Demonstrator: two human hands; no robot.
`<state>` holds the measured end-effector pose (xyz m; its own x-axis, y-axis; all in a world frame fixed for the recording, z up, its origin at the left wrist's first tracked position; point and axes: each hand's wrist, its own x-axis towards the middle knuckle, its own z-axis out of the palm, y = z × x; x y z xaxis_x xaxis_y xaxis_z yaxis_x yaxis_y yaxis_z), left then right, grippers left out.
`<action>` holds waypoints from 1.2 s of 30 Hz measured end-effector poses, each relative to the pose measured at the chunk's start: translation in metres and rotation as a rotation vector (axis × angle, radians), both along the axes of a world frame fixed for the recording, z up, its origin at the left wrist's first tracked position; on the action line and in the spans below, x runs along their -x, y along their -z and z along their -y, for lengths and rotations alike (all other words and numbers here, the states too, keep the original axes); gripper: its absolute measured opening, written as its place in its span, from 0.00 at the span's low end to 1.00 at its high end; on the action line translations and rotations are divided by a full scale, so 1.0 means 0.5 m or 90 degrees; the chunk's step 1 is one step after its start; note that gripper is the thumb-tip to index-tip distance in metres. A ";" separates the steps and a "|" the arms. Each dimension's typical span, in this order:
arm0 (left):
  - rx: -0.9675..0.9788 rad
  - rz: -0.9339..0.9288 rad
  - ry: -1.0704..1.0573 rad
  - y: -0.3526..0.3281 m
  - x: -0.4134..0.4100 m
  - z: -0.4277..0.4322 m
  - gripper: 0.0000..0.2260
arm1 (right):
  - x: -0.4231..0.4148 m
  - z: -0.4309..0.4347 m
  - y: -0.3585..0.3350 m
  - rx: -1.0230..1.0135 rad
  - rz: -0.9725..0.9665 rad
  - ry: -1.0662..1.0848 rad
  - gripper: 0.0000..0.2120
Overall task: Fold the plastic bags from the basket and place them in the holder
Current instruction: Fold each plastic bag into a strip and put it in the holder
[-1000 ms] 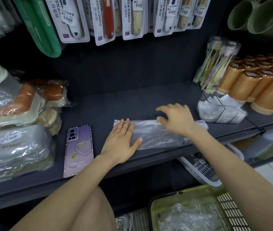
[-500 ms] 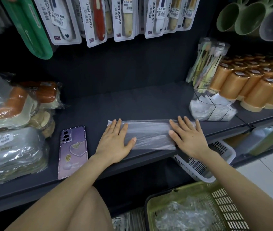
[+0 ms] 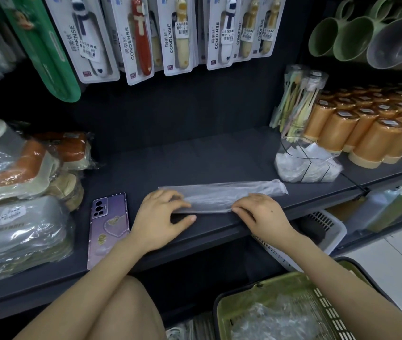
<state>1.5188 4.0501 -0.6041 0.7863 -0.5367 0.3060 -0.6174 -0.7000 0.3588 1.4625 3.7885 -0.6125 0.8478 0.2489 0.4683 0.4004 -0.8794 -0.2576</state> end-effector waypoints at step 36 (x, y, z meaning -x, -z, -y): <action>-0.271 -0.161 -0.209 0.018 -0.033 0.124 0.25 | -0.136 0.010 -0.098 -0.441 -0.466 0.217 0.05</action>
